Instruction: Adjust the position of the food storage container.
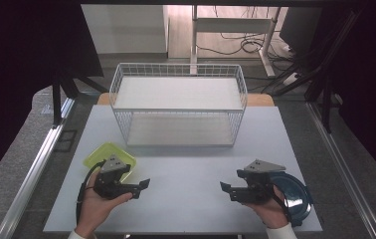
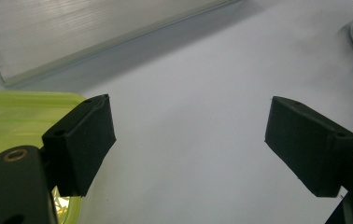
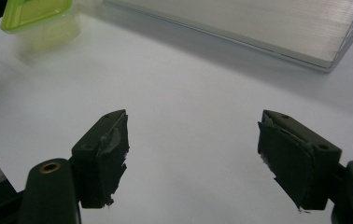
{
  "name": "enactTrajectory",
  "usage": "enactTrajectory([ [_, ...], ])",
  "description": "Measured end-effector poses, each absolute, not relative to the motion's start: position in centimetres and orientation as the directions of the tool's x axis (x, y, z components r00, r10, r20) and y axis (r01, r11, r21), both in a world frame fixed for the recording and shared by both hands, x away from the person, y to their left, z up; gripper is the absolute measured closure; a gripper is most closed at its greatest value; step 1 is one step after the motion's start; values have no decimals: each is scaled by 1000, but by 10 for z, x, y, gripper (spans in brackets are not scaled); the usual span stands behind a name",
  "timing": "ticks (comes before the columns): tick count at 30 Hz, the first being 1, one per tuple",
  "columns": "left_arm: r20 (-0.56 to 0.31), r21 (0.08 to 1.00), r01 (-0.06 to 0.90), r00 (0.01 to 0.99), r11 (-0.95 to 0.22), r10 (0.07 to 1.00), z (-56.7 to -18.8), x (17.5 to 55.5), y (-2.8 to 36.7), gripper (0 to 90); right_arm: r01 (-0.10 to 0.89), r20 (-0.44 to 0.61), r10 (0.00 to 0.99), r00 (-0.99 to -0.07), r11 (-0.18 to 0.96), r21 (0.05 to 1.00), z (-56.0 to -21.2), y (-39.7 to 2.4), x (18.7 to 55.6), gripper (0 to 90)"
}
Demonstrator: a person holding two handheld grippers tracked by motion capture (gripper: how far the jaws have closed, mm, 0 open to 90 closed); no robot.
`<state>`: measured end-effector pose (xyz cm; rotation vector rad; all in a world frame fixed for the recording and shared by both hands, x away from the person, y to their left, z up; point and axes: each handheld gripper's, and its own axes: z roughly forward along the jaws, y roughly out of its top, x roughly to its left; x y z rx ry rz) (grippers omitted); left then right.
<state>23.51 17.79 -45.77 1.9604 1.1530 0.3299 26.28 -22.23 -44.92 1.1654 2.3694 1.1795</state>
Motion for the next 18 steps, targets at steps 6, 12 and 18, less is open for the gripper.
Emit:
enactTrajectory([
  [6, -183, 749, 621, 530, -232, 828, -460, 238, 181, 154, 560, 125, 751, -649, 361, 746, -451, -223, 266, 243],
  [12, -176, 746, 617, 544, -249, 820, -461, 235, 182, 154, 573, 107, 759, -642, 382, 726, -452, -223, 271, 260],
  [18, -167, 755, 606, 545, -248, 822, -458, 230, 183, 153, 574, 83, 775, -626, 387, 722, -442, -222, 263, 300],
])
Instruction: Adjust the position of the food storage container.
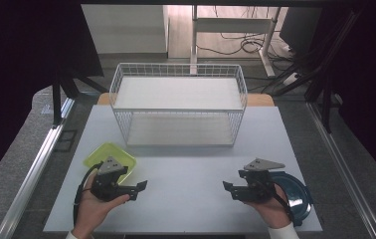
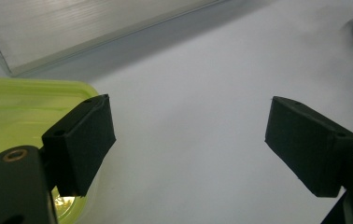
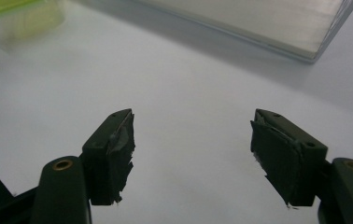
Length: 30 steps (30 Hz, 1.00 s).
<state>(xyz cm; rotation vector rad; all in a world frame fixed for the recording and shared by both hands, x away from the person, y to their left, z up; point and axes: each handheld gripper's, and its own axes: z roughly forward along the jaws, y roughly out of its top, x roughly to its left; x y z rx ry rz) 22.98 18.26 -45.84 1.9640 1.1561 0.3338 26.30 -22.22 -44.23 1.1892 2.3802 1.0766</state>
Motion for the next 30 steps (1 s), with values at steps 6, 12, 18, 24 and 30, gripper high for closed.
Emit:
enactTrajectory([
  [6, -144, 759, 597, 541, -258, 828, -458, 230, 182, 158, 561, 97, 776, -623, 357, 746, -429, -234, 258, 347],
  [12, -145, 764, 586, 563, -269, 814, -454, 239, 179, 158, 574, 105, 803, -587, 320, 754, -421, -254, 253, 372],
  [18, -142, 762, 579, 584, -288, 799, -452, 244, 172, 159, 595, 103, 859, -502, 257, 762, -412, -290, 245, 425],
  [24, -134, 767, 570, 593, -296, 794, -453, 249, 168, 165, 617, 84, 906, -415, 212, 758, -405, -324, 237, 516],
  [30, -137, 763, 579, 580, -288, 803, -454, 247, 171, 165, 650, 60, 941, -334, 184, 738, -405, -355, 230, 651],
])
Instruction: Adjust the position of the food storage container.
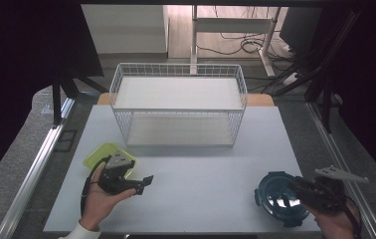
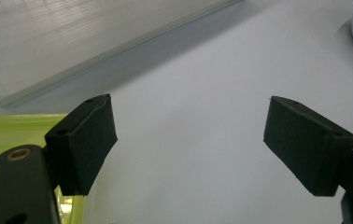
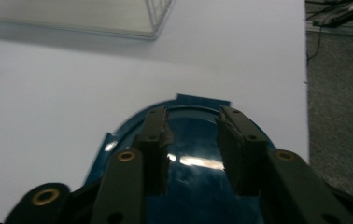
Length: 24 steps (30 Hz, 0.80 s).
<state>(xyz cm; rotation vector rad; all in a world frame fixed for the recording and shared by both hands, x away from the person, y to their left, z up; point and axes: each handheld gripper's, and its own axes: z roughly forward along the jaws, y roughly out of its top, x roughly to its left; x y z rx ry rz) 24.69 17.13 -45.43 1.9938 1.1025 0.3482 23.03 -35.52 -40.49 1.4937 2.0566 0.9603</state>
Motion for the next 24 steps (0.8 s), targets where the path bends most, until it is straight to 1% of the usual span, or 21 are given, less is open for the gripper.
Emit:
enactTrajectory([
  [1, -138, 761, 582, 577, -286, 805, -455, 247, 172, 164, 653, 56, 944, -325, 181, 735, -405, -358, 230, 669],
  [2, -141, 758, 588, 570, -282, 809, -456, 247, 173, 164, 665, 45, 953, -299, 174, 726, -407, -366, 229, 716],
  [4, -144, 758, 590, 567, -278, 811, -455, 246, 174, 164, 671, 39, 956, -290, 174, 721, -407, -370, 229, 734],
  [6, -143, 759, 589, 567, -278, 811, -455, 244, 175, 164, 687, 3, 967, -254, 178, 704, -410, -379, 225, 807],
  [7, -142, 759, 588, 568, -279, 811, -454, 244, 175, 164, 687, 3, 967, -254, 178, 704, -410, -379, 225, 807],
  [8, -142, 758, 589, 568, -279, 811, -454, 243, 175, 163, 695, -4, 968, -250, 182, 695, -412, -382, 223, 849],
  [9, -142, 758, 589, 568, -279, 811, -454, 243, 175, 163, 695, -4, 968, -250, 182, 695, -412, -382, 223, 849],
  [10, -141, 757, 589, 569, -283, 810, -454, 242, 175, 162, 709, -12, 973, -229, 175, 684, -415, -385, 220, 872],
  [16, -147, 752, 598, 563, -278, 813, -457, 243, 175, 158, 750, -45, 982, -183, 169, 639, -427, -397, 218, 881],
  [17, -147, 749, 600, 564, -281, 813, -458, 244, 175, 158, 768, -66, 984, -163, 169, 617, -434, -403, 219, 882],
  [18, -146, 748, 601, 564, -282, 813, -458, 244, 175, 157, 779, -65, 986, -155, 162, 606, -438, -405, 219, 882],
  [21, -145, 746, 602, 566, -287, 811, -459, 244, 173, 158, 797, -52, 986, -158, 158, 582, -447, -408, 221, 884],
  [24, -149, 742, 606, 566, -286, 811, -461, 244, 173, 157, 804, -65, 985, -157, 166, 571, -449, -407, 221, 884],
])
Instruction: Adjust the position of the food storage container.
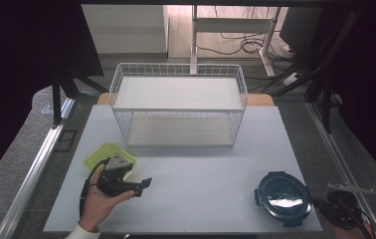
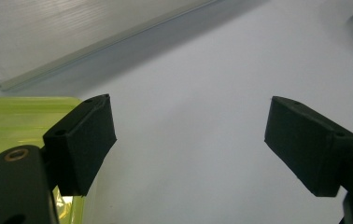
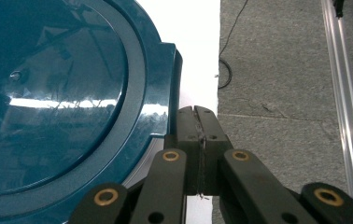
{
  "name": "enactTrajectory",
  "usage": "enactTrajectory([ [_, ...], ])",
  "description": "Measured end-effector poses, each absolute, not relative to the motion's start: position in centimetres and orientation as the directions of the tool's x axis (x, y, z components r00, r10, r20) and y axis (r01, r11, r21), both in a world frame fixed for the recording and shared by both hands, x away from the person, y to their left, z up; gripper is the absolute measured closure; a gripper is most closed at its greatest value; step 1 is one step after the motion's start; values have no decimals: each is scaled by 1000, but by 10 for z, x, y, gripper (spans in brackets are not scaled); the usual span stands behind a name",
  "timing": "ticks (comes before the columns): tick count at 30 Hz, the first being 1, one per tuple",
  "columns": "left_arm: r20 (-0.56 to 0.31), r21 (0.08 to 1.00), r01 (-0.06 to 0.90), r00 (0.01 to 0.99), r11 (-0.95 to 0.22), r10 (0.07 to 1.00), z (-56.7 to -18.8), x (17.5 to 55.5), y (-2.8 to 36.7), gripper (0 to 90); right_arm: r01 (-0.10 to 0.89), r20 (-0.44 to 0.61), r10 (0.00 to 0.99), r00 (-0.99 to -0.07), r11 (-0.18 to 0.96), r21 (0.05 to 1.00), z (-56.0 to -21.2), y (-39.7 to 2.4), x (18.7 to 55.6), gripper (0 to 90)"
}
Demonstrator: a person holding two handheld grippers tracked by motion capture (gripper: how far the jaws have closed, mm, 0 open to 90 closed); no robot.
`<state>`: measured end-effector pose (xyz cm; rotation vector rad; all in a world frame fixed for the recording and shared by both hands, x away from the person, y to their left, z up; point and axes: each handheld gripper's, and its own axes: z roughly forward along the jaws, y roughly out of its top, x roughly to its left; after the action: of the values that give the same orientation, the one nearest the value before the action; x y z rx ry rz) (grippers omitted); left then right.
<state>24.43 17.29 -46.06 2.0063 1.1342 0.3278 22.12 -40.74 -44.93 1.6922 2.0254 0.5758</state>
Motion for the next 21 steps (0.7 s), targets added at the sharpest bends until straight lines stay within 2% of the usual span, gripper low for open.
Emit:
enactTrajectory([
  [3, -191, 741, 615, 579, -270, 792, -460, 244, 174, 158, 812, -62, 985, -163, 170, 559, -451, -409, 221, 884],
  [11, -186, 741, 613, 581, -275, 792, -460, 244, 172, 157, 833, -80, 984, -162, 180, 524, -457, -407, 224, 886],
  [14, -209, 736, 620, 590, -272, 780, -461, 245, 171, 158, 833, -89, 982, -167, 189, 520, -457, -403, 224, 887],
  [21, -214, 733, 622, 595, -276, 775, -462, 245, 169, 157, 824, -54, 971, -234, 228, 519, -458, -386, 226, 886],
])
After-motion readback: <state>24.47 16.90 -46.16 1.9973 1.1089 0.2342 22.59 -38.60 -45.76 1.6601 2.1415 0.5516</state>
